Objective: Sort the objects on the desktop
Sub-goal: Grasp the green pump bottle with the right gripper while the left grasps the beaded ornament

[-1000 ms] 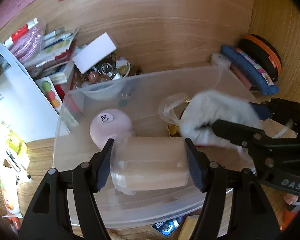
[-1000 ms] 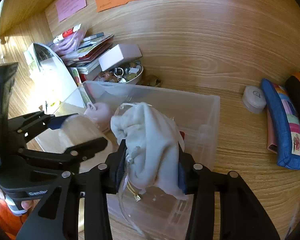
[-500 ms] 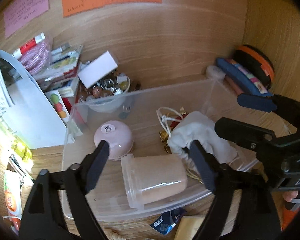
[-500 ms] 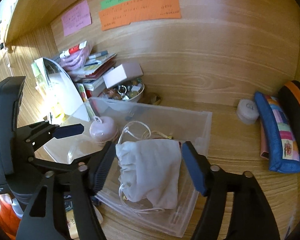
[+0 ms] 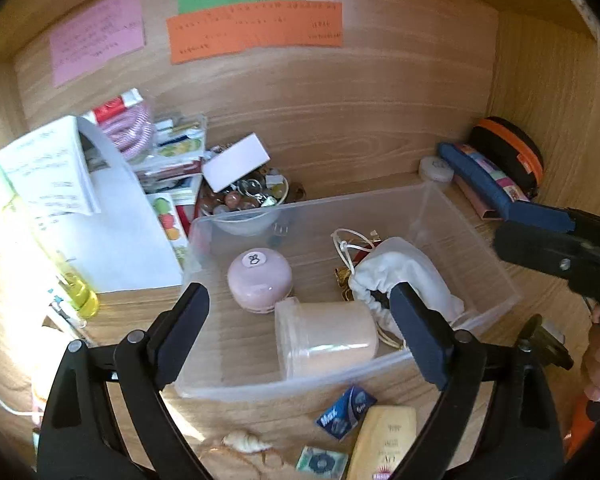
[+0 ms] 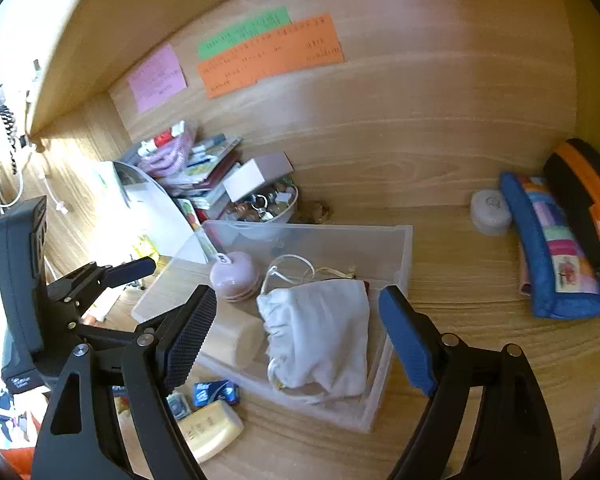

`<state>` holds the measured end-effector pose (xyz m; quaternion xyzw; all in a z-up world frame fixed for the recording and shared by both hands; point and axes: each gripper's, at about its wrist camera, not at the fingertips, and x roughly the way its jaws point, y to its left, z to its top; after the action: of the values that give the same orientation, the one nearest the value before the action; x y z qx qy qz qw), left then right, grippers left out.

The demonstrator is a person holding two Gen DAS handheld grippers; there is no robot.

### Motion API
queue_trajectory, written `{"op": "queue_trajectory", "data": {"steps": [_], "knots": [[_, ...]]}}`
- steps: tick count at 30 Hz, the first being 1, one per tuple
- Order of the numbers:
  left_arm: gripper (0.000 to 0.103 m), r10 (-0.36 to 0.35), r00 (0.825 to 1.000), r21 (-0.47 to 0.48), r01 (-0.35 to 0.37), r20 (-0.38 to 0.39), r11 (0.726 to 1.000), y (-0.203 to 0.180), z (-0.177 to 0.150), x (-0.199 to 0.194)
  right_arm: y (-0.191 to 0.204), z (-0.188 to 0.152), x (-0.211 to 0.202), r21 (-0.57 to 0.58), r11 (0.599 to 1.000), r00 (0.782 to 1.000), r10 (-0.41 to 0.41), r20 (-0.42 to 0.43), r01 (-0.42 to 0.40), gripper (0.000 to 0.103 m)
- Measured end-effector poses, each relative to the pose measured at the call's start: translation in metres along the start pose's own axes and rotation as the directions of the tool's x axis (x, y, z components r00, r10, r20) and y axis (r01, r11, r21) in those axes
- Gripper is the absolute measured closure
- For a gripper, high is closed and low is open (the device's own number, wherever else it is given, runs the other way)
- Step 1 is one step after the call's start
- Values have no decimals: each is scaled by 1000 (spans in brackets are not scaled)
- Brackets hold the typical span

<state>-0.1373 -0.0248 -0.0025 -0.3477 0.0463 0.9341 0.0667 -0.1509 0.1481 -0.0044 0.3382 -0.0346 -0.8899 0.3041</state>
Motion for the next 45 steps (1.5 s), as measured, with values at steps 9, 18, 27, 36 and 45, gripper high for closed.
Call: {"op": "queue_trajectory", "data": {"steps": [9,18,27,36,45], "knots": [[3,44,997,5,-45,58,999,1,-19,-50,7,-19,-53,3,999,997,-46,61,46,18],[3,102,994,-30,-101,29,994,15,-64,-76,-2,-55,-88,-1,989,988,-146,59,146,17],[3,158,985,-109,-164,-70,980,52,-118,-82,-26,-88,-93,25,973,973,-230,4,229,17],[3,110,977,-128,-135,-181,983,60,-153,-54,-51,-117,-69,47,958,955,-278,-101,283,17],[21,147,972,-122,-171,-184,978,54,-164,-42,-60,-130,-53,2,945,935,-324,-147,328,17]]}}
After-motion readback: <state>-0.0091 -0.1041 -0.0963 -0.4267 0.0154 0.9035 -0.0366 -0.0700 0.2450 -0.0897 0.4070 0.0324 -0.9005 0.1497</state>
